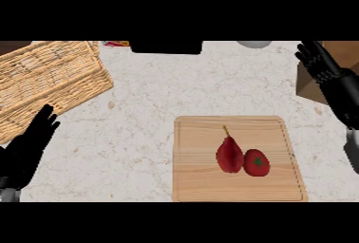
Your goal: Pick the pear from the cutting board and place it in the cardboard box
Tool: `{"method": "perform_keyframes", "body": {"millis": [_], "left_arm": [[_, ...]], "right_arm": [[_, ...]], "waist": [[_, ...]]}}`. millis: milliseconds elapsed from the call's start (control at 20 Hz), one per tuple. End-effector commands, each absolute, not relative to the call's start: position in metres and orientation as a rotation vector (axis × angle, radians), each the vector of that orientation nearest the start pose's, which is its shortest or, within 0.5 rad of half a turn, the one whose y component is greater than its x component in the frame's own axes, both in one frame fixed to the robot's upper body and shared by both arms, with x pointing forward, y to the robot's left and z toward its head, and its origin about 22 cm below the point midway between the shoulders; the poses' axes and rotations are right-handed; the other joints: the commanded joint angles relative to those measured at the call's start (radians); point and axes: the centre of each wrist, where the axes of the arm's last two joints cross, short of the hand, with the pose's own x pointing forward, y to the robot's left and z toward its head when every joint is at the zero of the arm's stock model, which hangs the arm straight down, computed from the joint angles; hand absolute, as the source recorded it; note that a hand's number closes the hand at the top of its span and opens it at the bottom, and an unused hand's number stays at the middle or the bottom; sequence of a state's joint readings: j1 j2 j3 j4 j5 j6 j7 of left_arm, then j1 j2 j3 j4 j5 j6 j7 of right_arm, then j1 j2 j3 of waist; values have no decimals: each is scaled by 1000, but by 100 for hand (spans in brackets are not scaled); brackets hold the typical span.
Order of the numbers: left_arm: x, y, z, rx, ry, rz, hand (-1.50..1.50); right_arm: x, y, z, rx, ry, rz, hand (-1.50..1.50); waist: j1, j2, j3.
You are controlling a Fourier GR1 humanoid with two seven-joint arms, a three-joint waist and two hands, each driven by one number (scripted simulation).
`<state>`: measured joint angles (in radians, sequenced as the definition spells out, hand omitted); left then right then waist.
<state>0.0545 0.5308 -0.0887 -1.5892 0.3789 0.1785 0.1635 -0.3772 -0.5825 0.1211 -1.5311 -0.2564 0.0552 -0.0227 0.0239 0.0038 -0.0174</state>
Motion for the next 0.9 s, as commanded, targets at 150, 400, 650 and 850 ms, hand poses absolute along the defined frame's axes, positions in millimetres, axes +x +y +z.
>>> {"method": "perform_keyframes", "body": {"millis": [150,400,650,850], "left_arm": [[244,291,55,107,-1518,-223,0],[251,275,63,49,-1572,-316,0],[253,260,62,28,-1585,-376,0],[250,249,51,13,-1563,-374,0]], "right_arm": [[288,-247,53,-258,-1551,161,-150],[267,-291,20,-704,-1407,435,-150],[233,-269,-14,-957,-1373,653,-150],[227,-242,-3,-1081,-1356,703,-150]], "waist": [[-74,-9,15],[-136,0,-4],[-108,-16,3],[-93,-25,2]]}}
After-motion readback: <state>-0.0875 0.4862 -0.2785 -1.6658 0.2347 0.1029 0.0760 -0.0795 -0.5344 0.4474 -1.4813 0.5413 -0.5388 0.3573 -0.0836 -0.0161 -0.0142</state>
